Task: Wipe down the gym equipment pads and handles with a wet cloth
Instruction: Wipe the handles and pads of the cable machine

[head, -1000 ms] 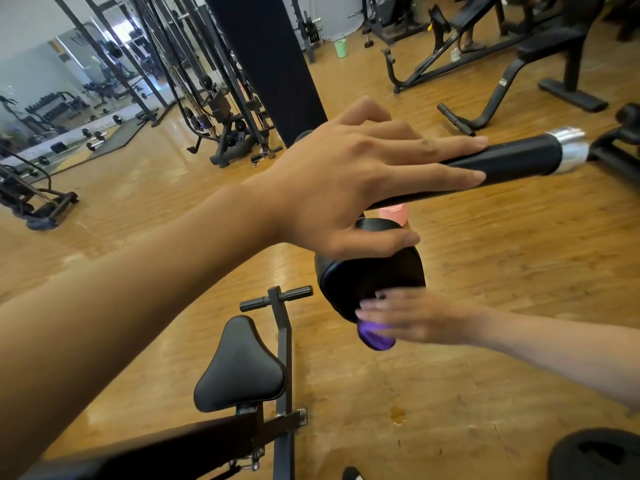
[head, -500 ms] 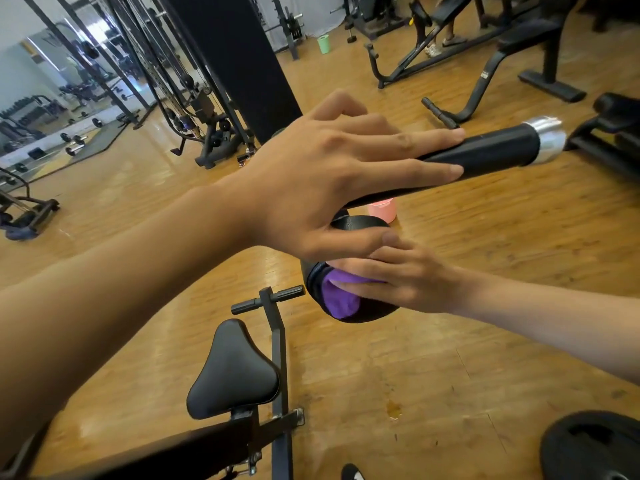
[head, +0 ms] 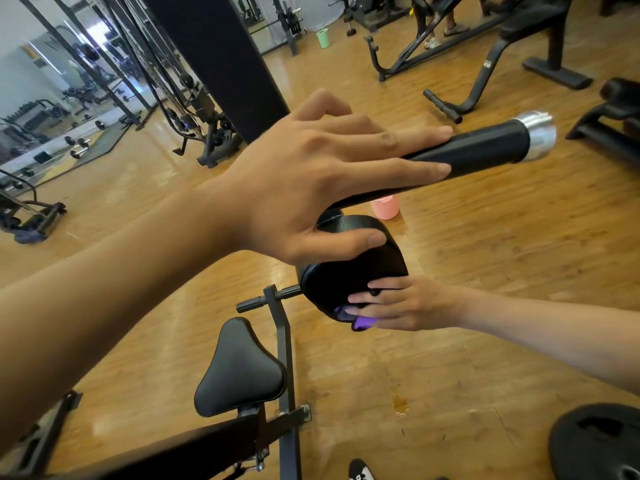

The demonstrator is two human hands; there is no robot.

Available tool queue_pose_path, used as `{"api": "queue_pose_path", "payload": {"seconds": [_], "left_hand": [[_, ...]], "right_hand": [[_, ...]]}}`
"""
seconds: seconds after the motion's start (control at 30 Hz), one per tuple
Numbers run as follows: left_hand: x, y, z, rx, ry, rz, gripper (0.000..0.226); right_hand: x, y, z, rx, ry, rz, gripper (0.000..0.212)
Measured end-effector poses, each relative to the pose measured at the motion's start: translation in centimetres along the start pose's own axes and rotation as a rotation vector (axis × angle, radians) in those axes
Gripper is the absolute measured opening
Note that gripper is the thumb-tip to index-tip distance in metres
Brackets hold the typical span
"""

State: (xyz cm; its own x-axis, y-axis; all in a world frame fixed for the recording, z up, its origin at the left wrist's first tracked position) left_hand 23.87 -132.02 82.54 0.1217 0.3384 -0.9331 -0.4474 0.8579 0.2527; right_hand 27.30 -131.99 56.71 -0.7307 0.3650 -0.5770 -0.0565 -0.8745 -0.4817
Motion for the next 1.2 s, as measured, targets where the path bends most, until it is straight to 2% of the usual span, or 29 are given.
{"api": "queue_pose_path", "payload": {"seconds": [0.07, 0.17, 0.33, 0.4, 0.47, 0.57, 0.67, 0.77, 0.9, 0.97, 1.1, 1.2], "left_hand": [[-0.3, -0.1, 0.5, 0.018, -0.031, 0.011, 0.062], [0.1, 0.1, 1.1, -0.006, -0.004, 0.019, 0.063], [0.1, 0.2, 1.5, 0.011, -0.036, 0.042, 0.064], [0.1, 0.3, 1.6, 0.012, -0.039, 0.045, 0.064], [0.3, 0.5, 1.9, 0.023, -0.038, 0.033, 0.063], [0.2, 0.4, 2.0, 0.025, -0.039, 0.021, 0.064], [0.2, 0.3, 2.0, 0.023, -0.045, 0.012, 0.064], [0.2, 0.4, 1.8, 0.014, -0.042, 0.015, 0.063], [0.2, 0.3, 1.8, 0.017, -0.024, 0.013, 0.063], [0.1, 0.2, 1.9, 0.018, -0.032, 0.011, 0.063], [0.2, 0.3, 1.7, 0.011, -0.019, 0.017, 0.063], [0.5, 0.5, 1.7, -0.001, -0.009, 0.010, 0.064]], "right_hand": [[-1.8, -1.7, 1.7, 0.005, -0.040, 0.011, 0.024], [-4.7, -4.8, 3.6, 0.154, -0.208, -0.034, 0.028], [-3.3, -3.0, -1.8, 0.207, -0.048, -0.071, 0.041], [-3.7, -3.2, -1.6, 0.210, -0.046, -0.065, 0.042], [-5.3, -5.0, 0.9, 0.257, -0.154, -0.065, 0.043], [-6.9, -7.2, 2.7, 0.457, -0.359, -0.073, 0.040], [-5.0, -5.5, -1.0, 0.663, -0.379, -0.115, 0.035], [-3.0, -2.9, -2.8, 0.765, -0.332, -0.148, 0.040], [-4.6, -6.1, 2.3, 0.861, -0.496, -0.197, 0.035], [-4.7, -7.1, 3.1, 0.881, -0.545, -0.168, 0.043], [-4.0, -6.9, 2.9, 0.933, -0.542, -0.205, 0.064], [-3.7, -6.6, 3.5, 0.954, -0.596, -0.264, 0.041]]}}
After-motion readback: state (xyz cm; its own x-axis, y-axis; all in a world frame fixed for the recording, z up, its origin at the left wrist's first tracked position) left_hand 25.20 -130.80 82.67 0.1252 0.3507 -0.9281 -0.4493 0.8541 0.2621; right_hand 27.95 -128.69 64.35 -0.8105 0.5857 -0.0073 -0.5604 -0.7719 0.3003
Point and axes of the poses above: each hand's wrist, its own z-axis towards the middle knuckle, its own x-axis out of the palm, y = z × x, the point moved 8 cm from there along z, towards the middle knuckle, and after that the axes turned 10 degrees about -y, right-handed, at the moved point
